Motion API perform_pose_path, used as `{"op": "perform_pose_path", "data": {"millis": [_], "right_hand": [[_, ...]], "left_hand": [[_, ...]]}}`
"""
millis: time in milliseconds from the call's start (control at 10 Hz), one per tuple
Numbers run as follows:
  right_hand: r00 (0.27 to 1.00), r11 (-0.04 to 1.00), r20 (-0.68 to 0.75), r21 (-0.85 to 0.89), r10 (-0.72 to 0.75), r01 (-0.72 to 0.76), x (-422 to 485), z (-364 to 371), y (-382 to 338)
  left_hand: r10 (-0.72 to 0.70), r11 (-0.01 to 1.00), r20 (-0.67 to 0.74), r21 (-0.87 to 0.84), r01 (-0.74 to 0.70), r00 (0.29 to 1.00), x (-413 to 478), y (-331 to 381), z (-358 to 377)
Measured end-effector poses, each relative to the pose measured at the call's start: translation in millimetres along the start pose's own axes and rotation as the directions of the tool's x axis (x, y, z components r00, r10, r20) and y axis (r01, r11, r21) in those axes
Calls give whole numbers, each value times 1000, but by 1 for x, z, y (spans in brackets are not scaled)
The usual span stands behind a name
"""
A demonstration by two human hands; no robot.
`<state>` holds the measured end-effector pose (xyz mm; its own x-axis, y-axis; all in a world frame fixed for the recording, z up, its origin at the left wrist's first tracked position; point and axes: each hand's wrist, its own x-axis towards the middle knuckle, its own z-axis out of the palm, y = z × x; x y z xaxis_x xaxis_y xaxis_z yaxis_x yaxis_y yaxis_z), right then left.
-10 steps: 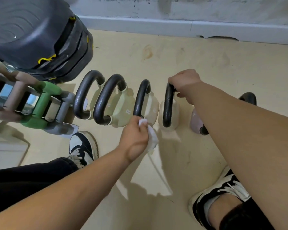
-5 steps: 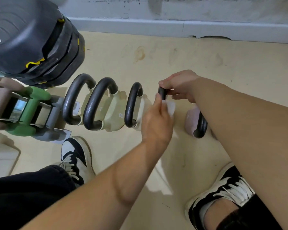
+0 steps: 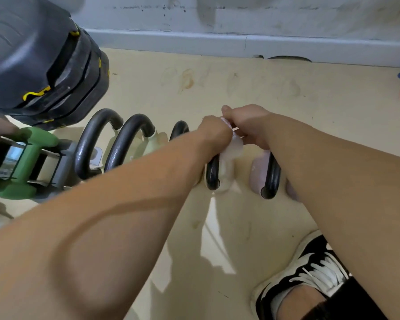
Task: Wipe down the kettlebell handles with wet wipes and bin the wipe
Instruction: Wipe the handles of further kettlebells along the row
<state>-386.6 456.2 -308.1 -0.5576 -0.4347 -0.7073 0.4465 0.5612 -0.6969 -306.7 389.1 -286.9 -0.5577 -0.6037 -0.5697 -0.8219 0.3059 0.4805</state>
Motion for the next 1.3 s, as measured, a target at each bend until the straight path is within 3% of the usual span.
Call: {"op": "perform_pose_path", "data": {"millis": [100, 300, 400, 600, 700, 800, 900, 1100, 1200, 1300], "right_hand": [[1000, 999, 29, -48, -7, 9, 0, 0, -2], [1000, 988, 13, -151, -18, 20, 3, 5, -7], [998, 990, -60, -140, -18, 9, 6, 12, -9], [996, 986, -86, -169, -11, -3, 3, 14, -8], [997, 990, -77, -139, -10, -1, 3, 12, -7], [999, 987, -26, -155, -39, 35, 2, 9, -6], [998, 987, 10, -148, -64, 65, 2, 9, -4], [997, 990, -11, -114, -82, 81, -1, 10, -3], [996, 992, -33, -89, -89, 86, 0, 12, -1], [995, 993, -33, -70, -95, 92, 0, 13, 1]], "left_hand": [[26, 999, 22, -35, -25, 999, -21, -15, 12], [232, 932, -149, 317, -175, 961, -47, -71, 38], [7, 961, -144, -271, -46, 990, -46, -46, 21], [-57, 994, 97, -91, 66, 994, -7, 0, -15], [75, 997, 63, 12, -76, 995, -27, -23, 6], [235, 965, -48, -112, -239, 971, -60, -65, 26], [276, 934, -57, -219, -282, 959, -86, -93, 38], [246, 936, -20, -254, -243, 969, -74, -89, 33], [60, 945, 86, -325, -29, 994, -39, -55, 9], [-13, 935, 120, -349, 55, 993, -28, -45, 4]]}}
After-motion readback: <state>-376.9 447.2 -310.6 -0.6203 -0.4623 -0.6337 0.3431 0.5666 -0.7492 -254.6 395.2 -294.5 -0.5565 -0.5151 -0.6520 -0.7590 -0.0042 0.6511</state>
